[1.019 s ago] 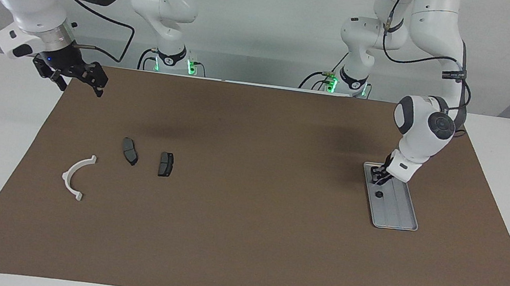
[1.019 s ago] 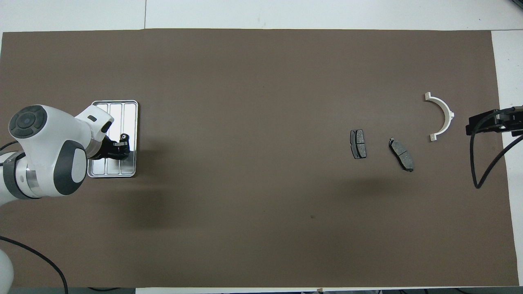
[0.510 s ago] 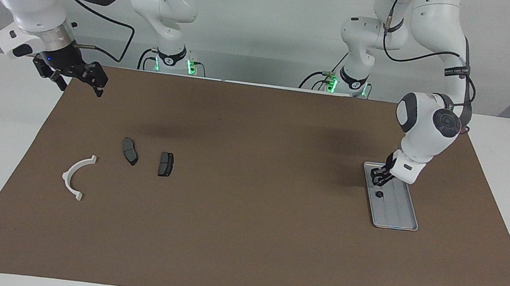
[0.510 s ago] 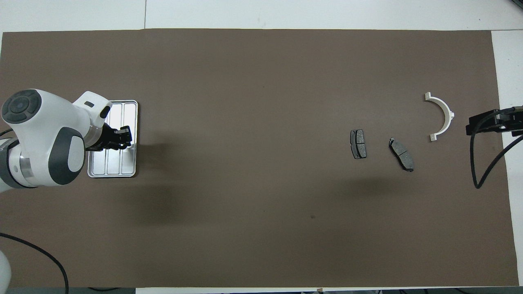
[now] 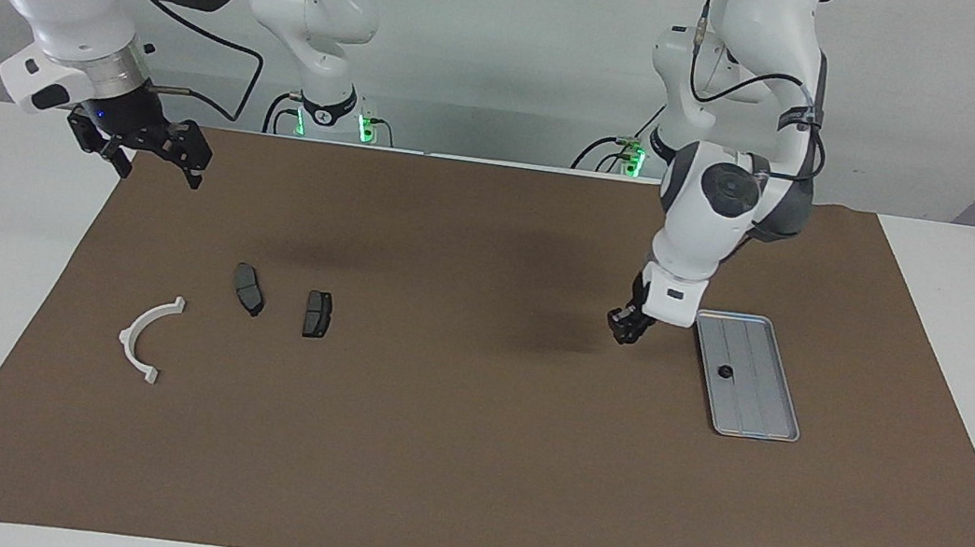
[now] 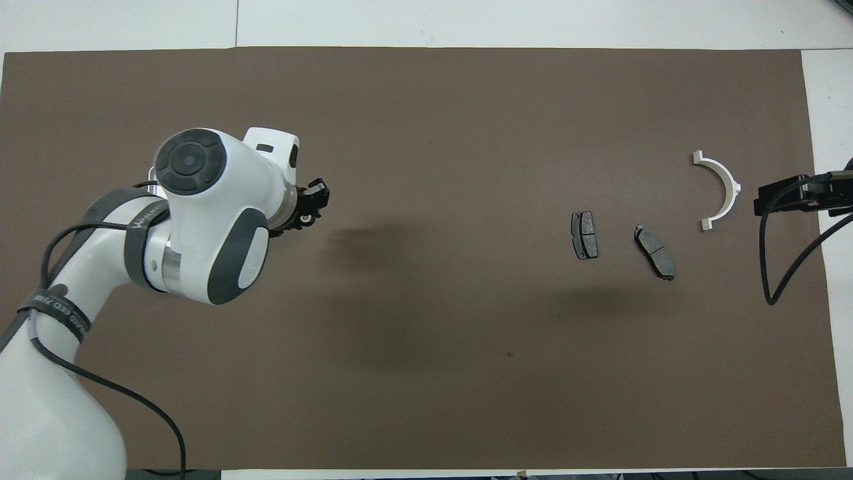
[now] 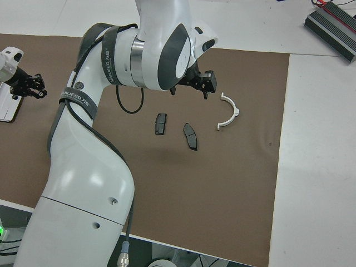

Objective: Place bearing gear from tray to pile
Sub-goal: 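Carry the bearing to the table center and release it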

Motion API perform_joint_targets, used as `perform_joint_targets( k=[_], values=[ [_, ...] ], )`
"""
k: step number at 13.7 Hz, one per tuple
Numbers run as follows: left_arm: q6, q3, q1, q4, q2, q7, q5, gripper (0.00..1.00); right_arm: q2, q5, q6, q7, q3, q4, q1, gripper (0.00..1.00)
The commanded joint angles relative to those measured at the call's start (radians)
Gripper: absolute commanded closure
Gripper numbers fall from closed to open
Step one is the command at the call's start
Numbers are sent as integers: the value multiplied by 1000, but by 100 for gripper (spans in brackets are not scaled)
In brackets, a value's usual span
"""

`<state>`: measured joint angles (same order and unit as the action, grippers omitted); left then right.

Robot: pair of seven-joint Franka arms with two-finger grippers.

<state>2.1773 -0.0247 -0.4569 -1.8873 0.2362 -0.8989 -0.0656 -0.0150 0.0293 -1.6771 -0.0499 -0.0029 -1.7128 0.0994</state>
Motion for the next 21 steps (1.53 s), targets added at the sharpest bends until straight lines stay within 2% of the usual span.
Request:
perform_joint_targets(
  k=[1, 2, 4, 7, 10, 13, 15, 19, 21],
  values=[
    [-76, -21, -109, 236, 165, -145, -16, 100, -13, -6, -32, -54, 3, -28, 26, 0],
    [-83, -23, -144, 282, 207, -190, -13, 100, -13, -8, -36, -56, 3, -28, 26, 0],
    [-74, -24, -195, 290, 244, -218, -8, 100, -8, -6, -52, -65, 3, -31, 31, 0],
    [-68, -26, -216, 278, 248, -229, 1, 100, -2, -8, -58, -80, 3, -34, 40, 0],
    [-8, -26, -247, 199, 238, -253, 10, 100, 4, -8, -61, -107, 3, -33, 57, 0],
    [7, -26, -247, 191, 239, -255, 10, 100, 18, -6, -84, -105, 3, -31, 55, 0],
    [56, -26, -247, 168, 247, -255, 9, 100, 36, -6, -122, -91, 4, -31, 37, 0],
    [26, -28, -253, 200, 275, -261, 1, 100, 99, -23, -208, 10, 8, -24, -50, 2],
    [48, -28, -250, 186, 276, -281, 9, 100, 112, -23, -219, 31, 8, -24, -61, 3]
  ],
)
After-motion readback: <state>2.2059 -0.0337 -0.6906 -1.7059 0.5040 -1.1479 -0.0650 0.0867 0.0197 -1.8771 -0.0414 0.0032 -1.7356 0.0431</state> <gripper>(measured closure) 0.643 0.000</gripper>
